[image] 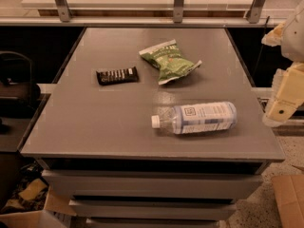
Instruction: Place blue plastic bottle upright
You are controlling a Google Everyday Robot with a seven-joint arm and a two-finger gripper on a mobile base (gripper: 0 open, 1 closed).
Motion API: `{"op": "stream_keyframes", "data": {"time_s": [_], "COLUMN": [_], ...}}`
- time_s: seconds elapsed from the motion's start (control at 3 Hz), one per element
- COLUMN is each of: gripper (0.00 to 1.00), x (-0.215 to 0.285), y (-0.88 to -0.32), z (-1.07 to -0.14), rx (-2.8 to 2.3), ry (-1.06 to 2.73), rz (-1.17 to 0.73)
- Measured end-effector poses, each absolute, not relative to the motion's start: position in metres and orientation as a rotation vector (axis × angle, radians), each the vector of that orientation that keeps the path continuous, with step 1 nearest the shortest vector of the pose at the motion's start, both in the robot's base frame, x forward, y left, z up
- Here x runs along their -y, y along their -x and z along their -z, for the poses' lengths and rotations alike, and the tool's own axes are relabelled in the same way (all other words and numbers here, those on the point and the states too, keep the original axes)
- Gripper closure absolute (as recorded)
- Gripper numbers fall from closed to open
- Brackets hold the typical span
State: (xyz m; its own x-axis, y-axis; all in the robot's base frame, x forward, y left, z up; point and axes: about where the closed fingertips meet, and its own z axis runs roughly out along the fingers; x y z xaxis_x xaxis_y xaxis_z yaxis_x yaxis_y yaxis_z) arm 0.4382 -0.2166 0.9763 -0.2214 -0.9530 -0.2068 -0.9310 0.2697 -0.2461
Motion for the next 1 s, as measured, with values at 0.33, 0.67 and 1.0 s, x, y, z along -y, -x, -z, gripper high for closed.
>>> {"op": "stream_keyframes", "data": {"time_s": [0.33, 0.67, 1.0], "gripper": [0.00, 0.00, 0.00], "x": [0.217, 0.192, 0.149], "y": [-0.438, -0.443, -0.446], "z": [-0.976, -0.978, -0.973], "rx": [-2.231, -2.112, -1.947], "ry": [1.725, 1.838, 2.020], "rz": [0.099, 0.120, 0.145]}}
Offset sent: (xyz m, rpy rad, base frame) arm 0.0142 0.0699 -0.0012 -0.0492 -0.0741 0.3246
